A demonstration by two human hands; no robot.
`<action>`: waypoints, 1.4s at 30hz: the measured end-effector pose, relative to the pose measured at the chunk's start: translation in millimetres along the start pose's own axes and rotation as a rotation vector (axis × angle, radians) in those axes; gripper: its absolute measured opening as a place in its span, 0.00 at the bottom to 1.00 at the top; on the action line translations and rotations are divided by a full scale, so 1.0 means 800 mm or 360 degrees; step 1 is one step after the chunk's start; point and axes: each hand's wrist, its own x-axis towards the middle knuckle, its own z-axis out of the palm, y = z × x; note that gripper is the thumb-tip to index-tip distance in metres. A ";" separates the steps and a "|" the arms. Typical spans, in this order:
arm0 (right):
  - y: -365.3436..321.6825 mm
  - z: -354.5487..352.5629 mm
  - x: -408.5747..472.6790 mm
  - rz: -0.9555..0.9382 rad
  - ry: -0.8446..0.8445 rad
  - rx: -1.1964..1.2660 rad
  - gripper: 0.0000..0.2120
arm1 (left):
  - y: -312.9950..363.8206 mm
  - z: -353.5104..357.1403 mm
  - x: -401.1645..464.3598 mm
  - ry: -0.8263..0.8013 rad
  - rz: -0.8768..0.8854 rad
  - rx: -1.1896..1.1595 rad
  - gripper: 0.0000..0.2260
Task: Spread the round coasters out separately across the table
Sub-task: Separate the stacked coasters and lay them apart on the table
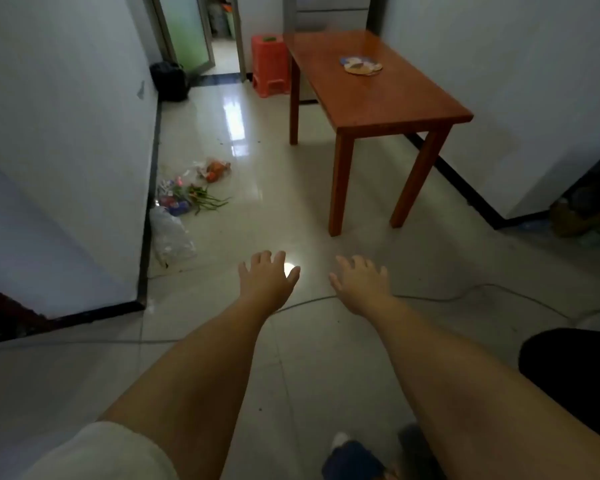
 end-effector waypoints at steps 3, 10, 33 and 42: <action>-0.003 -0.005 0.046 -0.0024 -0.0014 -0.0003 0.26 | -0.005 -0.002 0.040 -0.0004 0.0005 0.0039 0.26; 0.002 -0.051 0.200 -0.0080 -0.0031 -0.0020 0.24 | 0.010 -0.019 0.200 -0.0007 -0.0003 0.0080 0.27; -0.132 -0.198 0.789 -0.0087 -0.0039 -0.0029 0.25 | -0.079 -0.156 0.802 0.0095 -0.0023 0.0052 0.28; -0.161 -0.265 0.990 0.0124 0.0034 0.0093 0.25 | -0.080 -0.216 1.056 0.0057 0.0200 0.0108 0.28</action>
